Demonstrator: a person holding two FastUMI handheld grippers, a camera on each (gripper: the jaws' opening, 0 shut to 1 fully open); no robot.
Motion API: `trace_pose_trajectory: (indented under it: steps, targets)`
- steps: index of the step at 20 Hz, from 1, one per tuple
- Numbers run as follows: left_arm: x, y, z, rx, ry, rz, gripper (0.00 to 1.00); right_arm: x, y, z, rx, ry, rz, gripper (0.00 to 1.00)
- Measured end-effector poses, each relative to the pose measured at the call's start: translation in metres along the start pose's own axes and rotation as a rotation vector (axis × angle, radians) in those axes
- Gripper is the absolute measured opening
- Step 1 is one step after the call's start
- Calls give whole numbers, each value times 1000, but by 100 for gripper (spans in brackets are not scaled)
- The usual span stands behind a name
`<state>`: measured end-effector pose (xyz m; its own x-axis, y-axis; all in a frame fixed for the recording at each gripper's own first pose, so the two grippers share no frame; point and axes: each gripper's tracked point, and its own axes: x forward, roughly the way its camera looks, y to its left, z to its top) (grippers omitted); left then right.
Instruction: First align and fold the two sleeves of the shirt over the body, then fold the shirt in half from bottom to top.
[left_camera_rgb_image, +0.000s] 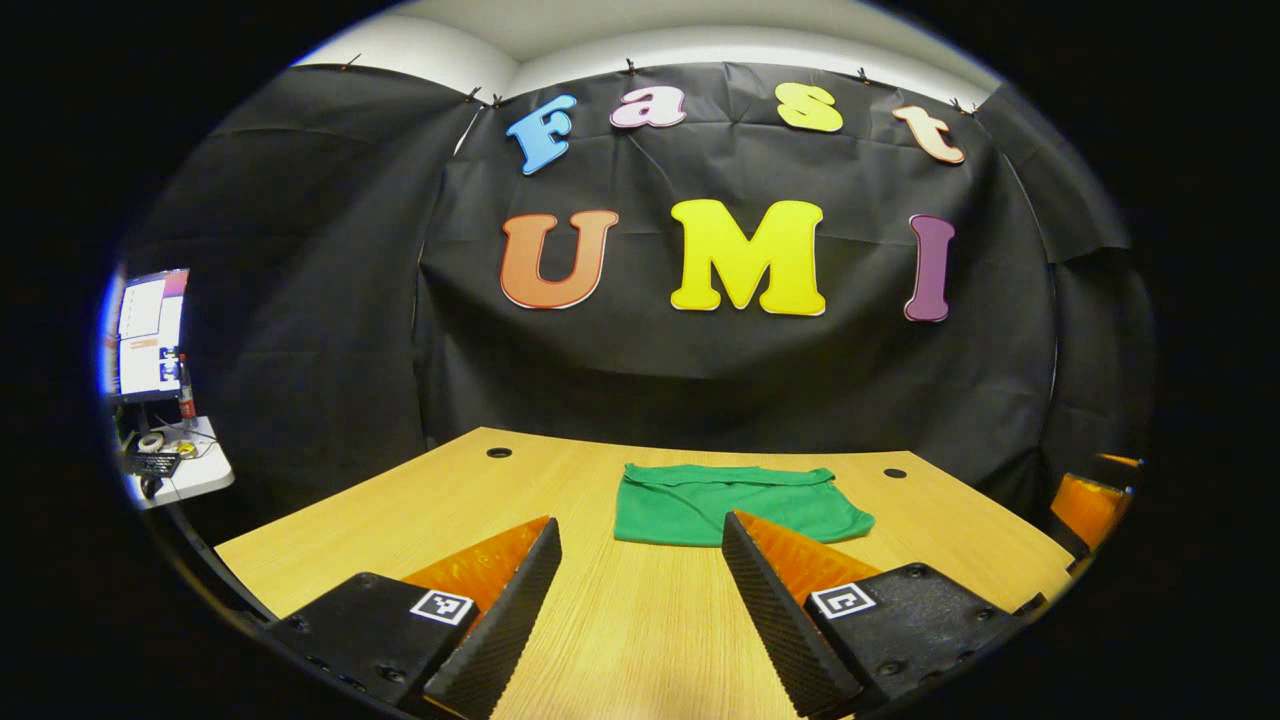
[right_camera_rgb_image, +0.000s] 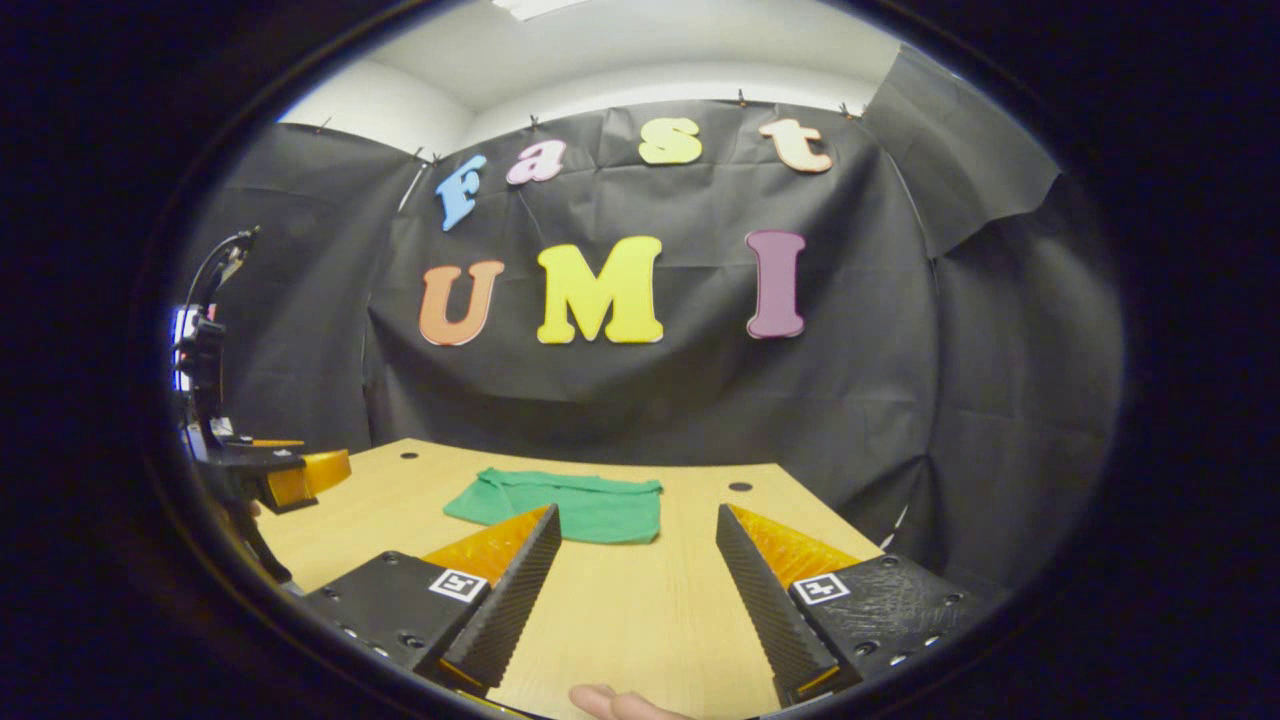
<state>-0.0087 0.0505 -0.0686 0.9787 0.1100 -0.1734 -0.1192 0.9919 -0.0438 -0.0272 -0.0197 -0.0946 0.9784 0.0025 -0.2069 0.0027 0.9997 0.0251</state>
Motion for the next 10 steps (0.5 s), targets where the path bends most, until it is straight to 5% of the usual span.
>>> trace_pose_trajectory:
  steps: [10]
  targets:
    - [-14, -29, 17, 52, -62, -68, 100, 0, -21, -15, -11, 43, -46, 96]
